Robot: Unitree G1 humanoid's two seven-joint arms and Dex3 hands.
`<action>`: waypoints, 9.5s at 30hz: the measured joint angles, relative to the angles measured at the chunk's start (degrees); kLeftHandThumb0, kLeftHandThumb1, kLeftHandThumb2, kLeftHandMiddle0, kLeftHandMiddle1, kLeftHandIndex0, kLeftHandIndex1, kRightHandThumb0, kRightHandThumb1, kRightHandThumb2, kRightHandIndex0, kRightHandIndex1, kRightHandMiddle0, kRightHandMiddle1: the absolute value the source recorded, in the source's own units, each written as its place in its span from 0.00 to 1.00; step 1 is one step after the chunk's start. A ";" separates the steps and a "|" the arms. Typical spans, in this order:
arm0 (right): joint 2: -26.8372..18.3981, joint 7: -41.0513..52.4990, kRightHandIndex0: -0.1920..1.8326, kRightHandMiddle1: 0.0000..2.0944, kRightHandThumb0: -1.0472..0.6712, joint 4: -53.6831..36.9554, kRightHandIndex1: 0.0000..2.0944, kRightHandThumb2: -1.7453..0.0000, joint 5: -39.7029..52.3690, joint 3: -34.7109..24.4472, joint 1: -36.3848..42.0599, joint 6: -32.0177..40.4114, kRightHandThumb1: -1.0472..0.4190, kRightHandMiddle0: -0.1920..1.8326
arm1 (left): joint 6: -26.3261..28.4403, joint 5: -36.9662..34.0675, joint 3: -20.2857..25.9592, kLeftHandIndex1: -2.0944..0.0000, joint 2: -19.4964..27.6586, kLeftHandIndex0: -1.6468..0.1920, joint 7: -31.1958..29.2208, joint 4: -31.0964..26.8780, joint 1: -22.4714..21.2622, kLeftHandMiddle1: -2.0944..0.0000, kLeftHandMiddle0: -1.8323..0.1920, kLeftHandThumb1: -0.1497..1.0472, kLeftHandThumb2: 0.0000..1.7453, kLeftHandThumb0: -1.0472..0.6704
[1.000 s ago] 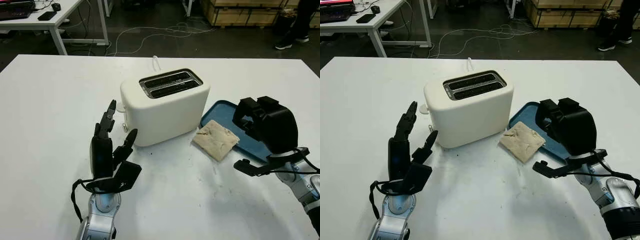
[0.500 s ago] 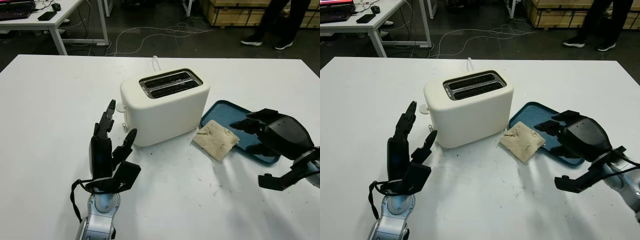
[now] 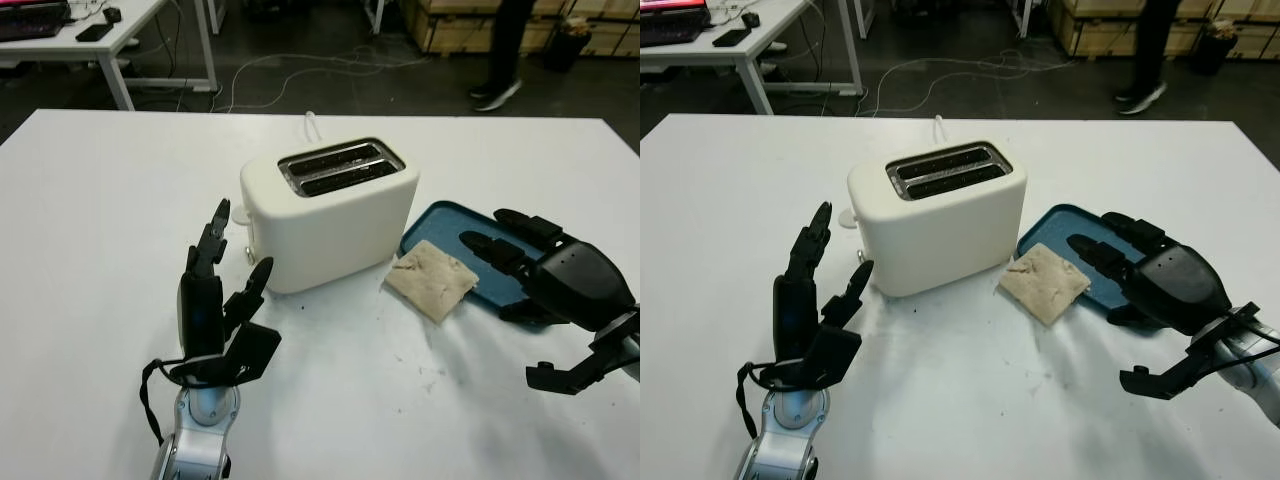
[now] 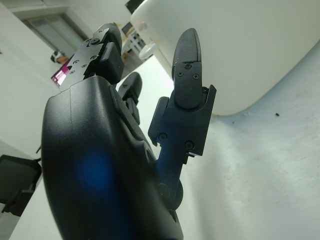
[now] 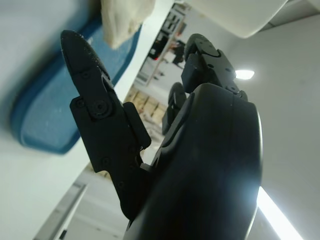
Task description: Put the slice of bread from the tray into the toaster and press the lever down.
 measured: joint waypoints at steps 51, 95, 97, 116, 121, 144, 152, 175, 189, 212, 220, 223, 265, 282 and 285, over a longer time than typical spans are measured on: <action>7.52 -31.21 0.28 0.00 0.32 32.19 0.00 1.00 -9.29 27.73 -23.94 -1.89 0.26 0.35 | 1.84 0.67 -0.53 1.00 -0.18 0.75 -0.59 -3.61 1.81 0.74 0.86 0.89 0.16 0.36; 1.19 -4.17 0.47 0.83 0.43 8.57 0.83 0.82 21.57 10.10 -17.63 -13.59 0.09 0.35 | 1.67 0.66 -0.57 1.00 -0.16 0.75 -0.45 -3.21 1.60 0.76 0.85 0.89 0.16 0.36; 0.46 4.57 0.48 0.83 0.42 7.23 0.83 0.78 28.23 7.86 -17.26 -14.90 0.09 0.35 | 1.67 0.65 -0.57 1.00 -0.16 0.75 -0.45 -3.09 1.56 0.76 0.85 0.89 0.16 0.36; -0.96 75.25 0.50 0.83 0.43 11.94 0.83 0.80 60.21 -4.41 -38.76 1.27 0.09 0.39 | 1.57 0.09 0.05 1.00 0.03 0.75 -1.19 -1.64 -0.88 0.75 0.86 0.89 0.16 0.34; 2.18 81.53 0.49 0.83 0.45 16.65 0.83 0.81 57.22 -3.83 -51.30 6.81 0.09 0.38 | 1.74 0.11 -0.27 1.00 0.03 0.75 -1.14 -1.59 -1.07 0.74 0.86 0.89 0.16 0.34; 22.78 90.59 0.57 0.83 0.40 39.08 0.83 0.83 41.60 4.21 -81.36 20.55 0.09 0.47 | 1.34 1.13 -1.47 1.00 0.02 0.75 2.39 -0.01 -0.65 0.71 0.88 0.89 0.16 0.37; 26.01 91.01 0.61 0.83 0.30 41.18 0.83 0.87 39.82 5.47 -81.40 20.04 0.09 0.51 | 1.34 1.73 -2.00 1.00 0.00 0.75 3.16 -0.13 -0.53 0.70 0.88 0.89 0.16 0.37; 27.34 85.37 0.65 0.83 0.31 43.55 0.83 0.84 33.79 9.32 -78.99 11.25 0.09 0.55 | 1.34 1.84 -2.57 1.00 -0.06 0.75 3.88 0.21 0.01 0.69 0.88 0.89 0.16 0.36; 29.28 80.90 0.65 0.83 0.36 43.51 0.83 0.81 31.32 11.52 -76.59 10.59 0.09 0.54 | 1.19 1.88 -2.67 1.00 -0.04 0.75 4.70 1.52 -0.48 0.67 0.89 0.89 0.15 0.35; 28.97 80.06 0.65 0.83 0.34 45.84 0.83 0.82 29.15 11.67 -76.55 10.71 0.09 0.56 | 1.19 2.23 -3.15 1.00 -0.05 0.75 5.23 1.55 -0.49 0.67 0.89 0.89 0.16 0.36; 28.12 82.45 0.52 0.83 0.34 45.88 0.81 0.86 29.36 11.08 -76.55 10.79 0.09 0.52 | 1.22 1.84 -3.14 1.00 -0.04 0.76 4.72 1.56 -0.82 0.68 0.90 0.89 0.16 0.35; 27.92 83.79 0.58 0.83 0.33 45.88 0.83 0.87 30.01 10.45 -76.55 11.41 0.09 0.52 | 1.22 1.78 -3.14 1.00 -0.03 0.76 4.56 1.56 -0.86 0.68 0.90 0.89 0.16 0.35; 27.91 84.71 0.61 0.83 0.35 45.88 0.83 0.85 29.74 9.77 -75.89 14.91 0.09 0.51 | 1.22 1.85 -3.15 1.00 0.00 0.76 4.40 1.60 -1.19 0.68 0.90 0.89 0.16 0.35; 28.75 81.44 0.64 0.83 0.34 45.86 0.83 0.82 27.82 12.80 -74.89 13.22 0.09 0.55 | 1.20 1.81 -3.99 1.00 -0.02 0.76 5.66 2.31 -1.21 0.68 0.90 0.89 0.16 0.35; 28.80 80.89 0.62 0.83 0.34 45.81 0.83 0.82 27.53 13.16 -74.90 12.70 0.09 0.53 | 1.19 1.80 -4.46 1.00 -0.02 0.76 5.90 2.80 -1.32 0.68 0.90 0.89 0.16 0.34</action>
